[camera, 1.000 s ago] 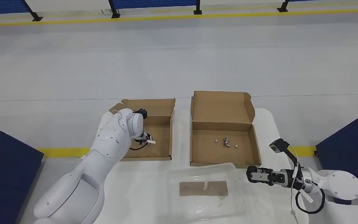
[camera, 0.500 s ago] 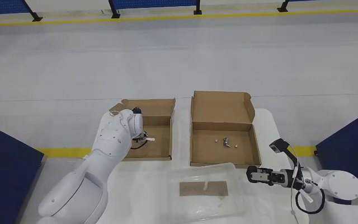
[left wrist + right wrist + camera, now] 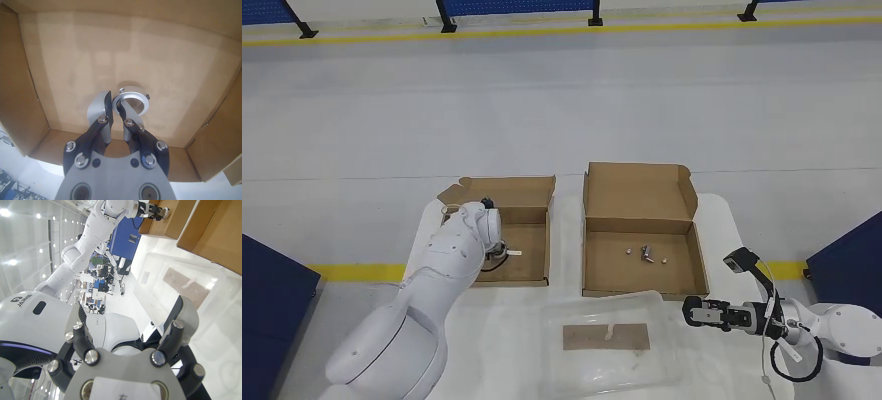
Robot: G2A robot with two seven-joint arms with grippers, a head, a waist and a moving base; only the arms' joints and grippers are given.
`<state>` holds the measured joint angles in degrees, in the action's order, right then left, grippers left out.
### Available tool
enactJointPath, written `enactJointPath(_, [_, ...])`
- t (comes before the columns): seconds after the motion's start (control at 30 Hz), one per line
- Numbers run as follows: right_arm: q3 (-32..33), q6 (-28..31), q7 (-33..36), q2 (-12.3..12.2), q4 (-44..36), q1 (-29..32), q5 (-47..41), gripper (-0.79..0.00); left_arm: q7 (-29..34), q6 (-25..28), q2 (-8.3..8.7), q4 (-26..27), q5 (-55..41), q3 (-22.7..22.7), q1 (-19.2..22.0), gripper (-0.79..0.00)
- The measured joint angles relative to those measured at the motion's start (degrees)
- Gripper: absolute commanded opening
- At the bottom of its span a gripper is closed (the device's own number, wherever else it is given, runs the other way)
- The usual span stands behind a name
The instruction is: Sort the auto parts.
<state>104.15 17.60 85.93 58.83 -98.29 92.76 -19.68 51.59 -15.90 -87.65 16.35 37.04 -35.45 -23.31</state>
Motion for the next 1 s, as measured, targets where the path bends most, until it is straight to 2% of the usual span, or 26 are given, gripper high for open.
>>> enactJointPath(0.3, [0.00, 0.00, 0.00, 0.00, 0.00, 0.00, 0.00, 0.000, -0.38, 0.73, -1.23, -2.74, -0.33, -0.42, 0.66, -0.785])
enactJointPath(0.37, [0.00, 0.00, 0.00, 0.00, 0.00, 0.00, 0.00, 0.000, -0.47, 0.91, -1.43, -3.17, -0.38, -0.54, 0.73, -0.767])
enactJointPath(0.53, [0.00, 0.00, 0.00, 0.00, 0.00, 0.00, 0.00, 0.000, -0.60, 1.35, -1.78, -4.01, -0.54, -0.87, 1.00, -0.659])
enactJointPath(0.57, [0.00, 0.00, 0.00, 0.00, 0.00, 0.00, 0.00, 0.000, -0.64, 1.43, -1.82, -4.15, -0.54, -0.92, 1.07, -0.656])
enactJointPath(0.63, [0.00, 0.00, 0.00, 0.00, 0.00, 0.00, 0.00, 0.000, -0.72, 1.61, -1.92, -4.43, -0.51, -1.05, 1.22, -0.711])
enactJointPath(0.73, [0.00, 0.00, 0.00, 0.00, 0.00, 0.00, 0.00, 0.000, -0.83, 1.87, -2.02, -4.70, -0.31, -1.16, 1.32, -0.705])
enactJointPath(0.87, [0.00, 0.00, 0.00, 0.00, 0.00, 0.00, 0.00, 0.000, -1.45, 2.72, -1.95, -5.19, -0.81, -1.75, 1.47, -0.413])
enactJointPath(0.9, [0.00, 0.00, 0.00, 0.00, 0.00, 0.00, 0.00, 0.000, -1.72, 3.24, -1.85, -5.36, -1.16, -2.05, 1.57, -0.286])
enactJointPath(0.93, [0.00, 0.00, 0.00, 0.00, 0.00, 0.00, 0.00, 0.000, -1.94, 3.71, -1.75, -5.48, -1.40, -2.27, 1.67, -0.108])
enactJointPath(0.97, [0.00, 0.00, 0.00, 0.00, 0.00, 0.00, 0.00, 0.000, -2.28, 4.10, -1.64, -5.60, -1.53, -2.45, 1.74, 0.000])
enactJointPath(1.0, [0.00, 0.00, 0.00, 0.00, 0.00, 0.00, 0.00, 0.000, -2.93, 4.35, -1.50, -5.69, -1.50, -2.60, 1.77, 0.000])
